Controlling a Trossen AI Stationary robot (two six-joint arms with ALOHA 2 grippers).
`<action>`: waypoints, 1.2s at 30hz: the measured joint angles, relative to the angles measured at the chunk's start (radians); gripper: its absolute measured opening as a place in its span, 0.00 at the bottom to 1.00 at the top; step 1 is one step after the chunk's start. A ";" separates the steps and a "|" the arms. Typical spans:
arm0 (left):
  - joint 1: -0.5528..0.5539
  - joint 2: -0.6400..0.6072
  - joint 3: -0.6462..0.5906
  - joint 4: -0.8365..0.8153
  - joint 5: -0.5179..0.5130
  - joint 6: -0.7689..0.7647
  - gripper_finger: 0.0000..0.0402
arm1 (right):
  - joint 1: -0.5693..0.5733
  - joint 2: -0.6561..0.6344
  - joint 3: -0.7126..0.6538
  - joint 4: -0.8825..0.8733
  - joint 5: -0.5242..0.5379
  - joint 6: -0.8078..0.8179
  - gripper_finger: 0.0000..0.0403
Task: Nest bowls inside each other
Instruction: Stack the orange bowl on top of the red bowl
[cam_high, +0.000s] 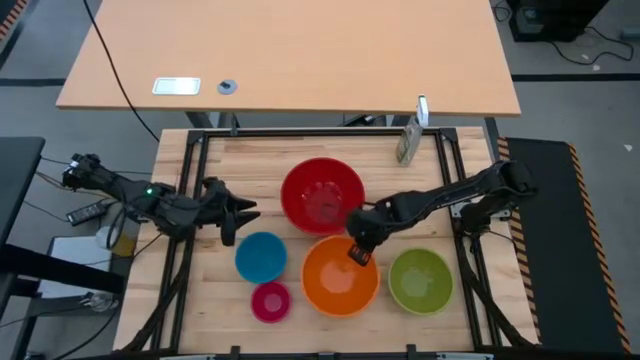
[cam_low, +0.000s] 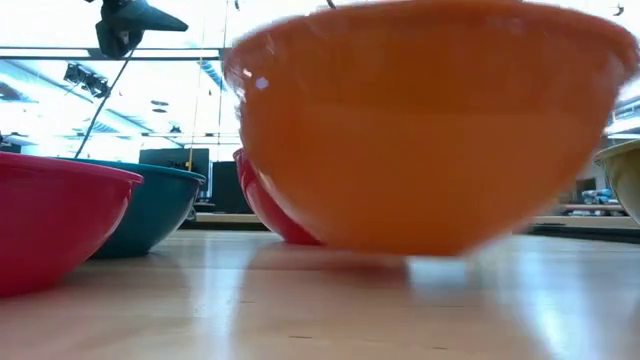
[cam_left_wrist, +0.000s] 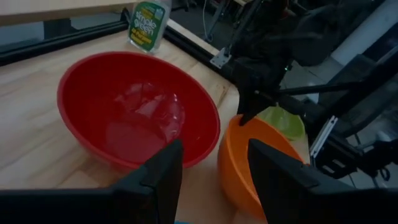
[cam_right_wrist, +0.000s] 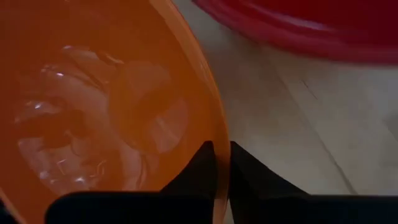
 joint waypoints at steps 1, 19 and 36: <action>0.000 -0.003 0.000 0.000 0.000 0.000 0.46 | -0.006 -0.010 0.000 0.016 -0.013 0.000 0.06; 0.007 -0.025 0.001 0.081 0.008 0.002 0.46 | -0.357 -0.168 0.039 0.038 0.024 -0.017 0.09; 0.065 -0.024 0.001 -0.155 0.099 -0.131 0.47 | -0.584 -0.035 0.040 0.017 -0.065 -0.231 0.32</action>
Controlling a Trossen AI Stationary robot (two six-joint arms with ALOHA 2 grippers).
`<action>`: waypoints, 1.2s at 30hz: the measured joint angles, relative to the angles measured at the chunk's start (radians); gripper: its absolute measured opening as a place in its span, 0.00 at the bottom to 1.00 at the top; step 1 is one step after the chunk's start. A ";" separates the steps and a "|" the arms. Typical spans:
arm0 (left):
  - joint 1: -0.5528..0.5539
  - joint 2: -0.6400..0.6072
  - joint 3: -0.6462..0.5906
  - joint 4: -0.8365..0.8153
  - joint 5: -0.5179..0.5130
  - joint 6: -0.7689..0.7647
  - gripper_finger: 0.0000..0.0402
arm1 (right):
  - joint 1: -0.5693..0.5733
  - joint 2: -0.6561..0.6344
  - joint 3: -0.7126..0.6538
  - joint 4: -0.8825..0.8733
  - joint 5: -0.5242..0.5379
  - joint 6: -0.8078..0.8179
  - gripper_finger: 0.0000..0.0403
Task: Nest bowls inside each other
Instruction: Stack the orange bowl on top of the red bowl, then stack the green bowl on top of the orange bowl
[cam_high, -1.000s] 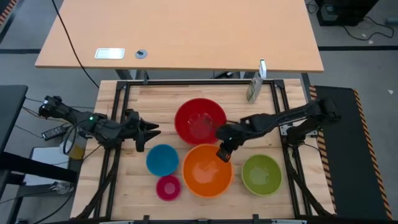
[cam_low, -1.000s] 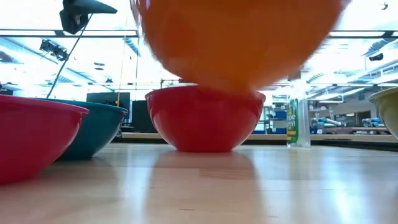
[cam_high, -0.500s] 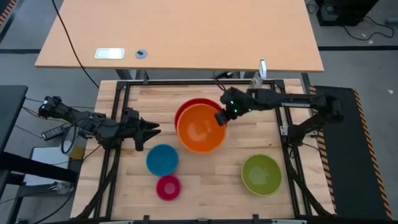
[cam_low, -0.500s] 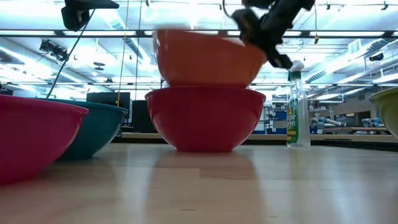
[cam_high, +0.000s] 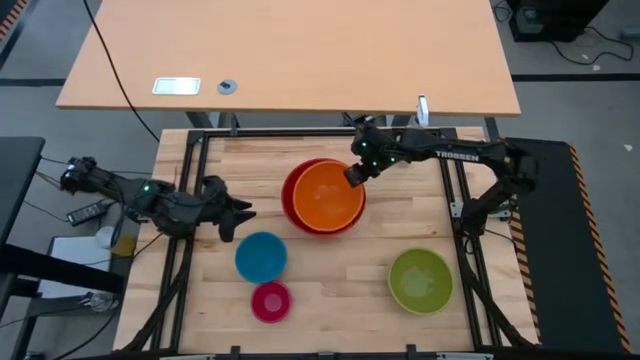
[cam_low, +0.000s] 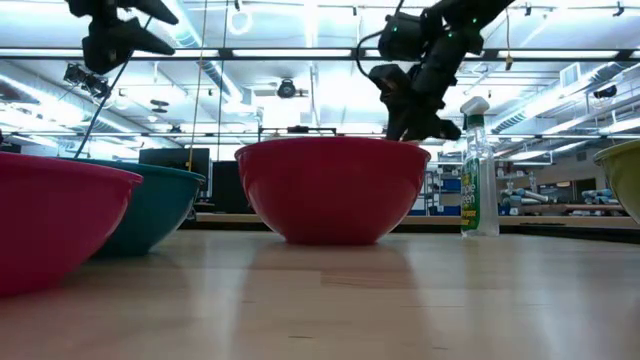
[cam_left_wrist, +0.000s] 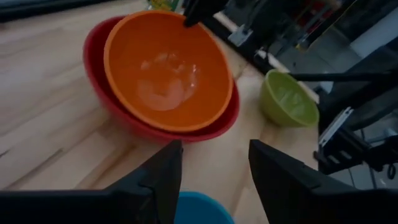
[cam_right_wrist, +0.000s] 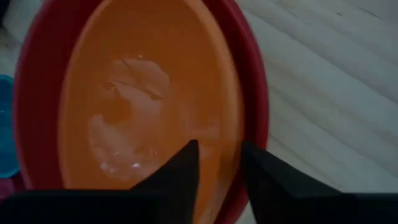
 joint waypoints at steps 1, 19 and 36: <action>0.010 0.000 0.000 -0.008 0.014 -0.001 0.48 | -0.006 0.000 0.000 -0.002 -0.006 0.000 0.36; 0.180 0.024 0.000 0.009 0.174 0.049 0.48 | 0.340 -0.141 0.193 -0.488 0.067 -0.196 0.47; 0.194 0.081 0.000 0.035 0.217 0.079 0.48 | 0.573 -0.359 -0.288 -0.481 -0.007 -0.066 0.48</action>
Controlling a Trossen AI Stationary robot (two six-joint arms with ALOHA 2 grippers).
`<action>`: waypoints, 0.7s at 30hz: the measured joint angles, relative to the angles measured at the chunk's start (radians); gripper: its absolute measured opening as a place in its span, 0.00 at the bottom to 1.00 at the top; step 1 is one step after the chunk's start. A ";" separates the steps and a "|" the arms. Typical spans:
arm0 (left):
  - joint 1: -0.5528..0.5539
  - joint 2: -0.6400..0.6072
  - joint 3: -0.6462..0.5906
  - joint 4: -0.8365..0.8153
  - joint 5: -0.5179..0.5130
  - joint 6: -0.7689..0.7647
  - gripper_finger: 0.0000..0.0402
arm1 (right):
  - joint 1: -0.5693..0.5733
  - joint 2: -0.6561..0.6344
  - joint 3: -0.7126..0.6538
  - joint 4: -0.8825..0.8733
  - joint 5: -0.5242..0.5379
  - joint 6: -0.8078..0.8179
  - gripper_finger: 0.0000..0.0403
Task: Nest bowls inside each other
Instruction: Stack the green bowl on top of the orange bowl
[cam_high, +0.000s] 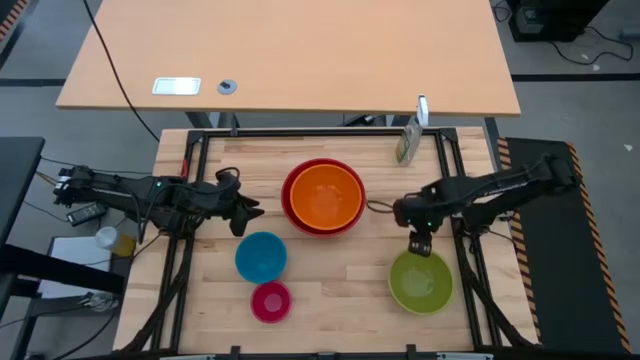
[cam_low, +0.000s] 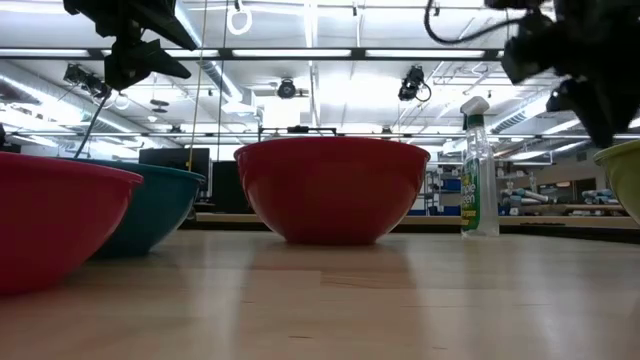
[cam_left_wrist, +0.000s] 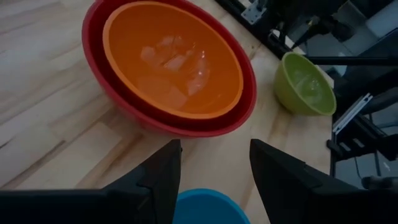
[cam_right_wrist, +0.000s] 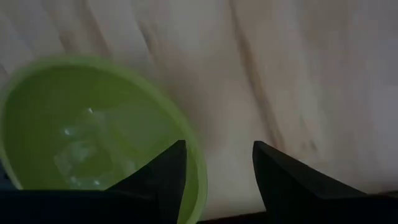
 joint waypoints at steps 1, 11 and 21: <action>0.000 0.000 0.000 0.000 0.000 0.000 0.48 | 0.010 0.000 -0.013 0.010 -0.011 0.000 0.48; 0.110 0.048 0.000 0.008 0.022 0.016 0.48 | 0.081 -0.019 -0.032 0.049 -0.036 -0.024 0.53; 0.384 0.209 0.000 0.039 0.128 0.321 0.48 | 0.125 -0.017 -0.138 0.143 -0.037 0.018 0.53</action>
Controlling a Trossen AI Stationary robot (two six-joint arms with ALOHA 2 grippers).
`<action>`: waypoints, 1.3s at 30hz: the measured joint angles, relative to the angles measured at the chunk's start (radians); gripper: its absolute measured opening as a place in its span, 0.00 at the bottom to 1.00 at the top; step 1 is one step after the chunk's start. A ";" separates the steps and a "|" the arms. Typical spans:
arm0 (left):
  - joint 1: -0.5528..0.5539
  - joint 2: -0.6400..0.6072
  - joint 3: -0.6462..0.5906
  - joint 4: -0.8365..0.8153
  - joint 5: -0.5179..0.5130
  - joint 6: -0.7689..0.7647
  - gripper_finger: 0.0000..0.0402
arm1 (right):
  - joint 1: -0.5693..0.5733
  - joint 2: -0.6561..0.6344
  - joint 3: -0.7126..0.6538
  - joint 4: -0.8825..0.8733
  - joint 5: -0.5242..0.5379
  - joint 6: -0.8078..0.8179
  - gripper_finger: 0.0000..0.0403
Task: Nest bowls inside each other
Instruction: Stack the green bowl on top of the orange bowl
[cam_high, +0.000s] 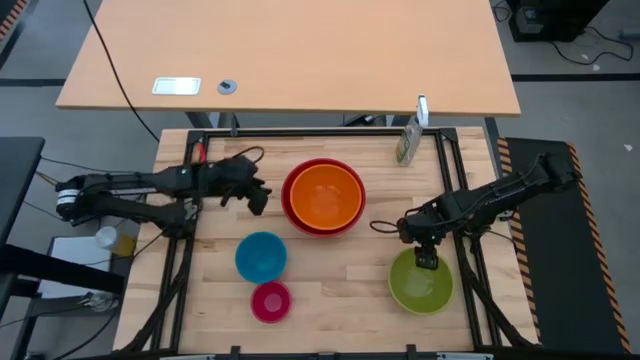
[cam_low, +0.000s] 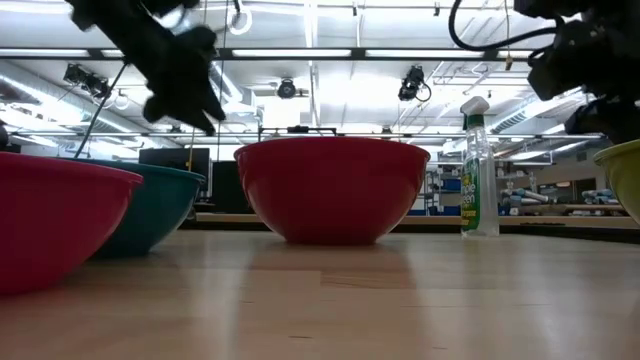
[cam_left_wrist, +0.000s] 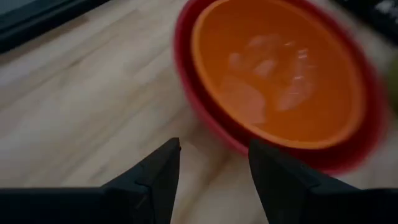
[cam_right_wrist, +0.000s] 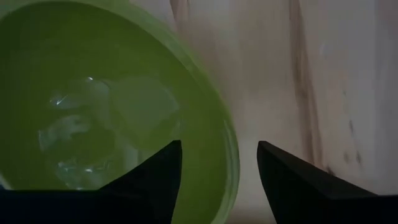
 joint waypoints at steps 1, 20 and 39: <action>0.031 0.021 0.000 -0.003 0.006 0.026 0.48 | 0.004 0.000 -0.004 0.001 -0.004 0.009 0.53; 0.228 0.457 0.001 0.426 0.214 0.310 0.48 | 0.038 0.000 -0.007 0.021 0.035 0.072 0.36; 0.115 0.550 0.001 0.540 0.272 0.265 0.48 | 0.064 -0.002 -0.022 0.062 0.007 0.138 0.05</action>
